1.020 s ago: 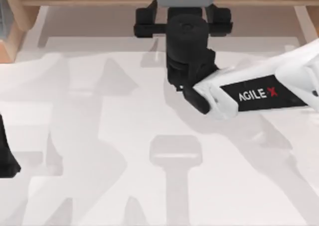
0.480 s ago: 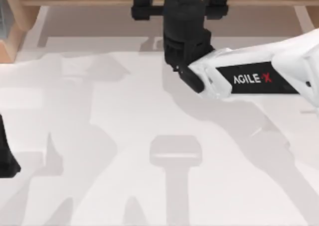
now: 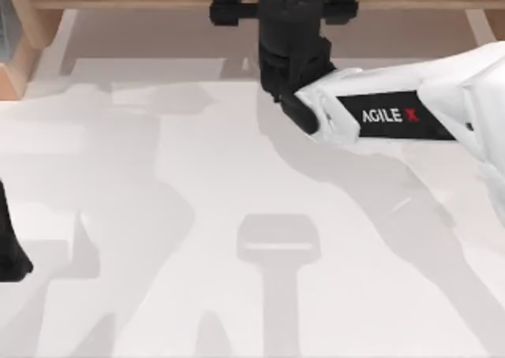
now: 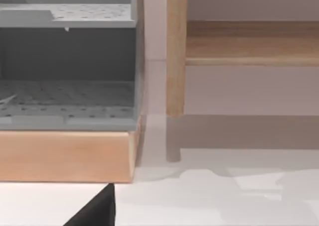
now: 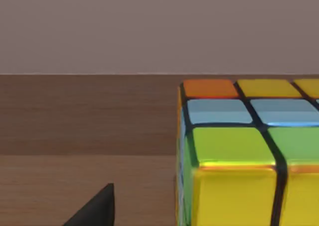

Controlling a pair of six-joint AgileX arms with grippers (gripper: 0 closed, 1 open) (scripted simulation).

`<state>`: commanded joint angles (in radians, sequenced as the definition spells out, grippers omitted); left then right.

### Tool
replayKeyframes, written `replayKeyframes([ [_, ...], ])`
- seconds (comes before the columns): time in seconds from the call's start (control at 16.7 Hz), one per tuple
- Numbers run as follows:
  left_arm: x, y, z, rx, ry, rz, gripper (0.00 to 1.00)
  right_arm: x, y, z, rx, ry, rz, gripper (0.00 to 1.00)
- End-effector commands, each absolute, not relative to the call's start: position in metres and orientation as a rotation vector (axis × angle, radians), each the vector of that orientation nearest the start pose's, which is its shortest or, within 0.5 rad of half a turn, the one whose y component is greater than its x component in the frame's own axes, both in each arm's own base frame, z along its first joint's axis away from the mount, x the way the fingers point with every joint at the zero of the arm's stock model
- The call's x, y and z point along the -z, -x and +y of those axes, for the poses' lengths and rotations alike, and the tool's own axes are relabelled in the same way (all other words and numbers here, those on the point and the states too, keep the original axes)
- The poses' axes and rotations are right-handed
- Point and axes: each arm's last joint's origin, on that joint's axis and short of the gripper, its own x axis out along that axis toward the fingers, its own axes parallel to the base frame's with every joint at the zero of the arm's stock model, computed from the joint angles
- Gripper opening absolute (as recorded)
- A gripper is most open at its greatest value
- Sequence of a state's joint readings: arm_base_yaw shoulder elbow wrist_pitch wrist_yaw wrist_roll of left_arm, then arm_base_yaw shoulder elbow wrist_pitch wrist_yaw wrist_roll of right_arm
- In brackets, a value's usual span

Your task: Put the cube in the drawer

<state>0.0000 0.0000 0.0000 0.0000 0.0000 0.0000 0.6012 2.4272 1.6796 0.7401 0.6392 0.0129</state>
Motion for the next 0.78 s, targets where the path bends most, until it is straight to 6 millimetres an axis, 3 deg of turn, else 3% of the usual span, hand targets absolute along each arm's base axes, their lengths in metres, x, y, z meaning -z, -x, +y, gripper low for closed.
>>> replayKeyframes([
  [0.06, -0.1600, -0.1057, -0.0012, 0.000, 0.000, 0.000, 1.00, -0.1492, -0.4509, 0.2950, 0.010, 0.000, 0.000, 1.00],
  [0.78, -0.1600, -0.1057, -0.0012, 0.000, 0.000, 0.000, 1.00, -0.1492, -0.4509, 0.2950, 0.010, 0.000, 0.000, 0.10],
])
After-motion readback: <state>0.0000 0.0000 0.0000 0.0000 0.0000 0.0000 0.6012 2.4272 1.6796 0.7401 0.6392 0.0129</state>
